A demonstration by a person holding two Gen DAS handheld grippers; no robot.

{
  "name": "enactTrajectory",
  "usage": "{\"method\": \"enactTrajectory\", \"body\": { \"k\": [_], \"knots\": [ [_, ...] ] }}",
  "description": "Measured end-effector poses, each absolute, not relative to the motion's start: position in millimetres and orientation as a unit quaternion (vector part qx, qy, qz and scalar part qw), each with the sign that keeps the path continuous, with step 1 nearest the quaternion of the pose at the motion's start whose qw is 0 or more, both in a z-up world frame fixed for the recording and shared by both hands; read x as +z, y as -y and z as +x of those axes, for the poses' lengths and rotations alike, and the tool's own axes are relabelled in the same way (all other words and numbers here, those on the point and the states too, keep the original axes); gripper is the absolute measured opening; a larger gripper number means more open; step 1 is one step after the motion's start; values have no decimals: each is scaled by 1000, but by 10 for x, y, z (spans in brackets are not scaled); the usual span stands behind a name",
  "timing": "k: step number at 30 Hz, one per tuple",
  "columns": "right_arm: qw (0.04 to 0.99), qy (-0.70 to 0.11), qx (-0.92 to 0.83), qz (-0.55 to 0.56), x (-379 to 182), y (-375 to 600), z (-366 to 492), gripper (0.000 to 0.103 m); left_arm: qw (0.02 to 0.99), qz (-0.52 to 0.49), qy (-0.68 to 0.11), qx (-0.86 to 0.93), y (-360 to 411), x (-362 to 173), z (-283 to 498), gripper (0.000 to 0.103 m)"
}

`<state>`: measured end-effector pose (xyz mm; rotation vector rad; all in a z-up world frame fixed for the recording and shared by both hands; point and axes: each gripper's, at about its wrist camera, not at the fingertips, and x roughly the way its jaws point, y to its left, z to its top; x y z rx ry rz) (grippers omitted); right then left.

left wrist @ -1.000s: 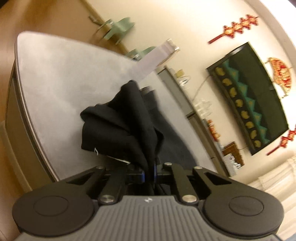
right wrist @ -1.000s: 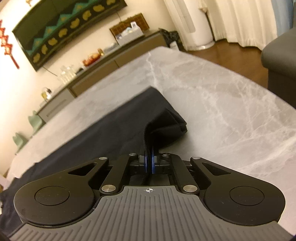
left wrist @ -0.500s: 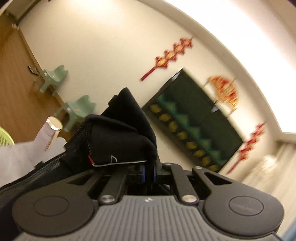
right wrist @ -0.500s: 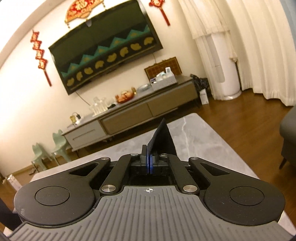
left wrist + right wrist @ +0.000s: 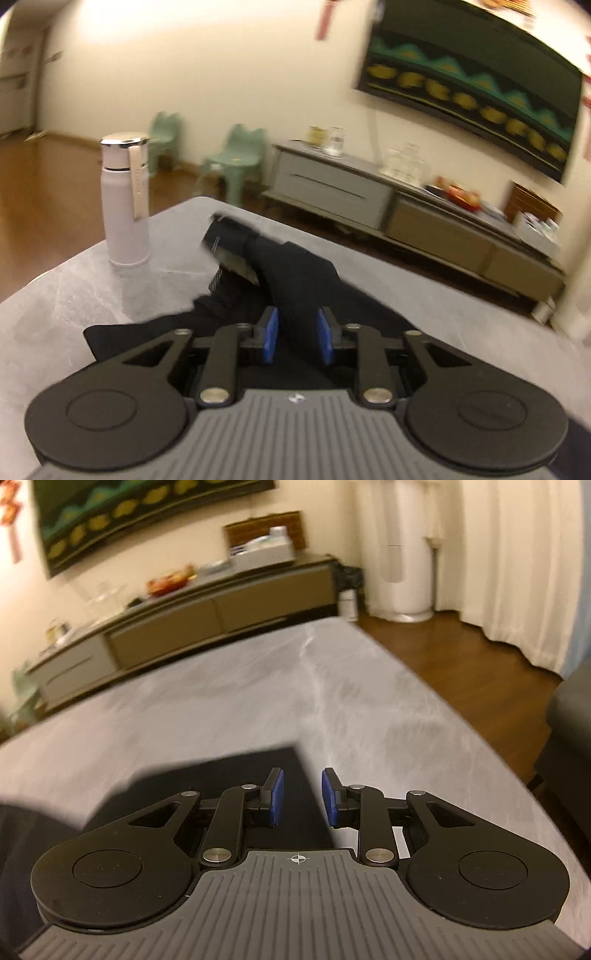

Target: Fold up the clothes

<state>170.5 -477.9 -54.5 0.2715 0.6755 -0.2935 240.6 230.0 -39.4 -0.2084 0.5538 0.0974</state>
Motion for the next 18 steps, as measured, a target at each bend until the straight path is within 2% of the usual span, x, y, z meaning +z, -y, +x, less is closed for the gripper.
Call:
{"method": "enactTrajectory", "body": {
  "k": [3,7,8,11,18],
  "knots": [
    [924,-364,-83,88,-666,4485,1461,27,944,-75,-320,40,-2351,-582,2289,28],
    [921,-378,-93,24,-722,4413,1308,20,912,-64,-400,71,-2529,-897,2293,28],
    [918,-381,-106,18,-711,4461,1295,20,909,-68,-404,75,-2560,-908,2247,19],
    [909,-391,-145,1,-680,4607,1257,23,908,-83,-402,84,-2639,-889,2086,10],
    [878,-421,-224,-39,-653,4825,1217,21,903,-119,-399,104,-2825,-843,1709,10]
  ]
}}
